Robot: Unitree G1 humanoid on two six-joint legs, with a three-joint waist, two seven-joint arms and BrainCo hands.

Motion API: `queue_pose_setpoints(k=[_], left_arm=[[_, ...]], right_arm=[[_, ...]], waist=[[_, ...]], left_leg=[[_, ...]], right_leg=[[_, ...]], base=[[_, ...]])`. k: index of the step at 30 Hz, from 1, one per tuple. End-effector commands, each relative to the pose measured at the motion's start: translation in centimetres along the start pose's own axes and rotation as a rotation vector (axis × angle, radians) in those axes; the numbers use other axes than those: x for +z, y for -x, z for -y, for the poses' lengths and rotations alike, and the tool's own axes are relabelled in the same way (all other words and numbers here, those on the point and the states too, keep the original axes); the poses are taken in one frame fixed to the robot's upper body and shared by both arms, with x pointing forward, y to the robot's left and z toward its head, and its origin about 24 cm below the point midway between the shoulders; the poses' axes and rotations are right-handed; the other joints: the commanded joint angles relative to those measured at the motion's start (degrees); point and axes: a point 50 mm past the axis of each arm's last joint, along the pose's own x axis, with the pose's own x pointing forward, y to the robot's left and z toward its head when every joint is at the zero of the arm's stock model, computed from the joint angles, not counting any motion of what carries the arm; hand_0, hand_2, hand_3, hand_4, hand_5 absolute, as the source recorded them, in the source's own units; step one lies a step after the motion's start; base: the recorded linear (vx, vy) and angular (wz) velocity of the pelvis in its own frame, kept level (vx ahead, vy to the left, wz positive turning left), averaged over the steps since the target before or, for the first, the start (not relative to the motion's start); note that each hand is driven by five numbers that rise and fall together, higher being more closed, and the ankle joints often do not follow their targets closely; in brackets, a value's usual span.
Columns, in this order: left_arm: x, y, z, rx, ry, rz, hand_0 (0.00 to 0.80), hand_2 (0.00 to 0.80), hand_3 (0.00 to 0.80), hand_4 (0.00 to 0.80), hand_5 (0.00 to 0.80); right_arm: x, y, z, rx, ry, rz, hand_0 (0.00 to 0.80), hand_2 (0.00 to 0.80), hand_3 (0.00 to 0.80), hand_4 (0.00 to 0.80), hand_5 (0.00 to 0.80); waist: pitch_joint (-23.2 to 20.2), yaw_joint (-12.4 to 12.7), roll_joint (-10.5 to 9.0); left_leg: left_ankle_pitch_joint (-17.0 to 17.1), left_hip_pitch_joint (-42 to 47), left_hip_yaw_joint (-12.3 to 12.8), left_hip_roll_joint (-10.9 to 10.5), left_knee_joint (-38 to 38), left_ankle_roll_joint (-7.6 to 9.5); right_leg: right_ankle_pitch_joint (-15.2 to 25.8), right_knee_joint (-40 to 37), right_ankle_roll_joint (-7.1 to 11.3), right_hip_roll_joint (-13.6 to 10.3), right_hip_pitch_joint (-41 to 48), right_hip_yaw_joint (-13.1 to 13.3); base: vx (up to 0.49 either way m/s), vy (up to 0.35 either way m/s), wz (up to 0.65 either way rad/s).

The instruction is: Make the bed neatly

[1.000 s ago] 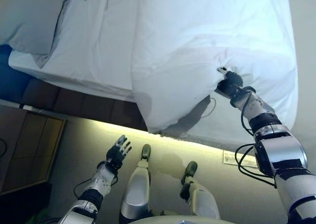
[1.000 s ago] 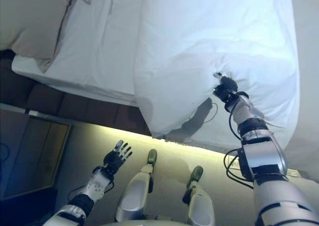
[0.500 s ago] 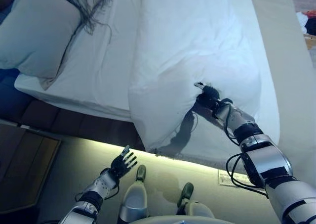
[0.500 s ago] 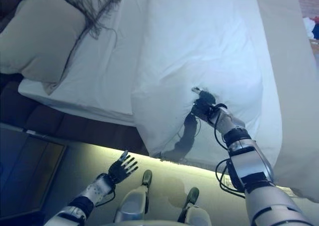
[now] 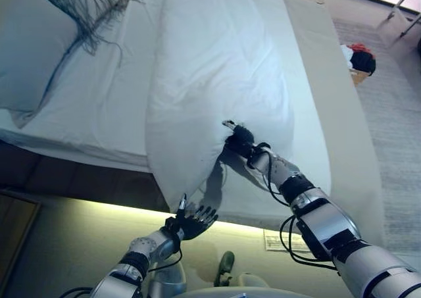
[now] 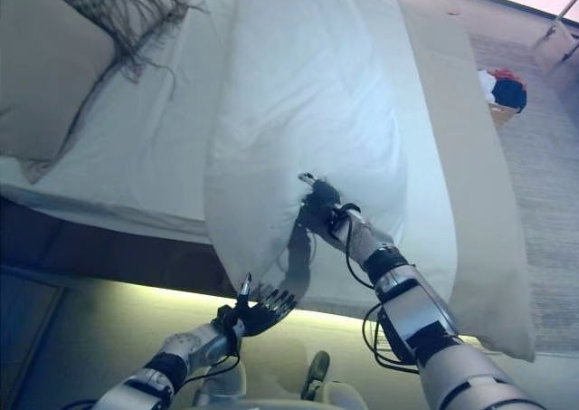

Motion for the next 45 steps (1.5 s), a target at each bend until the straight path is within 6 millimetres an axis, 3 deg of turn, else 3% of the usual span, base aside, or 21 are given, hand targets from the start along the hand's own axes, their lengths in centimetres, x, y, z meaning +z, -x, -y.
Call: queue_pose_setpoints(k=[1, 9, 15, 25, 34, 45], left_arm=[[-2.8, -2.7, 4.2, -0.068, 0.027, -0.134, 0.0, 0.0, 0.0, 0.0, 0.0], [-4.3, -4.0, 8.3, -0.293, -0.009, -0.131, 0.0, 0.0, 0.0, 0.0, 0.0], [-4.2, -4.4, 12.9, -0.583, -0.016, -0.016, 0.0, 0.0, 0.0, 0.0, 0.0], [-3.9, -2.6, 18.9, -1.016, -0.005, 0.162, 0.0, 0.0, 0.0, 0.0, 0.0], [-2.2, -0.2, 20.6, -1.229, 0.002, 0.332, 0.0, 0.0, 0.0, 0.0, 0.0], [-0.3, 0.5, 18.2, -1.155, 0.05, 0.522, 0.0, 0.0, 0.0, 0.0, 0.0]], right_arm=[[5.2, -1.1, -9.2, 0.376, 0.023, 0.212, 0.8, 0.8, 0.8, 0.8, 0.8], [4.0, -0.8, -12.4, 0.501, -0.045, 0.224, 0.8, 0.8, 0.8, 0.8, 0.8], [2.2, -0.2, -14.5, 0.579, -0.07, 0.204, 0.8, 0.8, 0.8, 0.8, 0.8], [-0.1, 1.4, -13.3, 0.591, -0.096, 0.169, 0.8, 0.8, 0.8, 0.8, 0.8], [-1.9, 2.5, -9.6, 0.518, -0.188, 0.197, 0.8, 0.8, 0.8, 0.8, 0.8], [-4.2, 2.7, -5.0, 0.315, -0.28, 0.164, 0.8, 0.8, 0.8, 0.8, 0.8]], waist=[[2.12, 0.31, -1.5], [4.39, -0.24, -4.13], [5.8, -1.88, -5.22], [6.26, -3.75, -5.24], [4.99, -3.28, -7.38], [3.01, -1.25, -7.96]], left_leg=[[-2.63, -0.4, 0.97, 3.45, 0.59, 1.64], [-2.92, -2.55, -0.02, 4.33, 1.85, 1.35], [-2.53, -4.74, -0.62, 4.32, 2.28, 1.21], [-1.94, -6.56, -0.93, 3.52, 1.4, 0.95], [-3.07, -5.9, -1.71, 3.77, 1.18, 0.92], [-4.24, -2.51, -2.9, 3.07, -0.26, 1.27]], right_leg=[[-2.0, 5.09, 4.46, -5.35, -1.04, 1.84], [-1.98, 5.99, 4.52, -4.36, -2.56, 2.62], [-2.17, 7.01, 4.4, -4.0, -4.86, 3.4], [-2.81, 7.64, 4.08, -4.29, -7.31, 3.12], [-3.1, 7.28, 4.41, -3.91, -6.33, 1.54], [-2.93, 4.83, 4.96, -3.6, -1.69, -0.02]], base=[[-0.019, -0.102, -0.09], [-0.004, -0.092, -0.05], [-0.037, -0.02, -0.02], [-0.027, 0.039, -0.02], [0.026, -0.044, 0.05], [0.056, -0.029, 0.11]])
